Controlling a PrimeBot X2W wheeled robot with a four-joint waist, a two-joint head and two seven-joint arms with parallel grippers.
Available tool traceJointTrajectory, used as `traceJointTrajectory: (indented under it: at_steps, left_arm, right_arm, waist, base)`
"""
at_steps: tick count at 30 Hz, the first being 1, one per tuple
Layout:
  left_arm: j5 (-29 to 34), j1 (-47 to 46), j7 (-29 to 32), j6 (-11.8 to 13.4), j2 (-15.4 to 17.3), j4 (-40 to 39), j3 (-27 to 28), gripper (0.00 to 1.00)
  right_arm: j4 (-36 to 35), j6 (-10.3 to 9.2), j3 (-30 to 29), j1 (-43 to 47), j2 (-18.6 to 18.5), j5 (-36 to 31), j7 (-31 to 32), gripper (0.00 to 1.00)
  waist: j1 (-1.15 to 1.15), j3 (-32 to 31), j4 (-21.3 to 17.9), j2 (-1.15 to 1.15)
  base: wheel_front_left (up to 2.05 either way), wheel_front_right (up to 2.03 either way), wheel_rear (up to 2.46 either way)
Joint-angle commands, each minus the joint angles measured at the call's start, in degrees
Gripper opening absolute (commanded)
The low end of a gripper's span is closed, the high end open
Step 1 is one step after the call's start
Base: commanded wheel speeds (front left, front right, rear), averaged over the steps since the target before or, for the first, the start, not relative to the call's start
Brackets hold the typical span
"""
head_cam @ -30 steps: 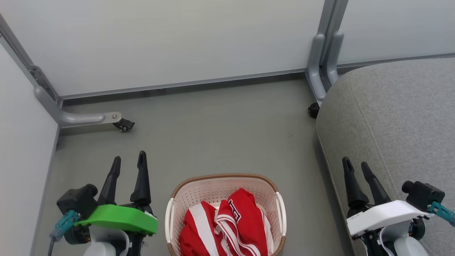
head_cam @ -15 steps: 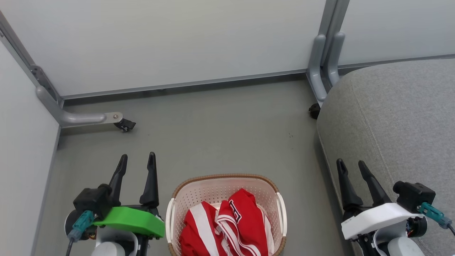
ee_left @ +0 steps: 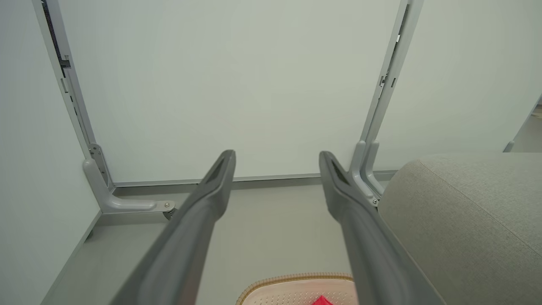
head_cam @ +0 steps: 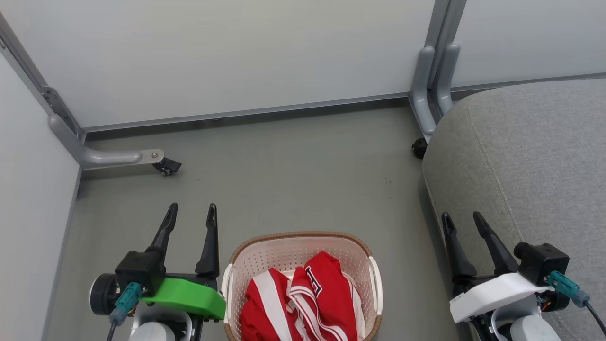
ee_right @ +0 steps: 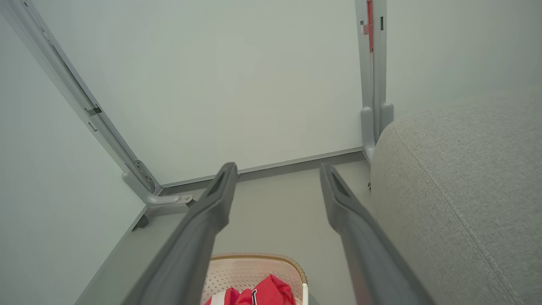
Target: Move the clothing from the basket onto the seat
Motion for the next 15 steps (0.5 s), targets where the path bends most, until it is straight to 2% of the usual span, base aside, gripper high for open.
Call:
traceJointTrajectory:
  at_steps: [1, 15]
  left_arm:
    - [1.38, -1.36, -0.57, 0.25, 0.38, -0.32, -0.17, 1.00]
    - [6.66, -1.14, -2.01, 0.09, 0.14, -0.64, -0.98, 1.00]
  right_arm:
    - [-0.25, 0.00, 0.17, 0.17, -0.33, -1.37, -0.67, 1.00]
    - [-0.42, 0.00, 1.08, 0.46, -0.39, -7.06, -2.13, 1.00]
  waist:
    - [0.00, 0.03, 0.02, 0.00]
    - [0.00, -0.03, 0.17, 0.00]
  base:
    - [0.00, 0.00, 0.00]
    - [0.00, 0.00, 0.00]
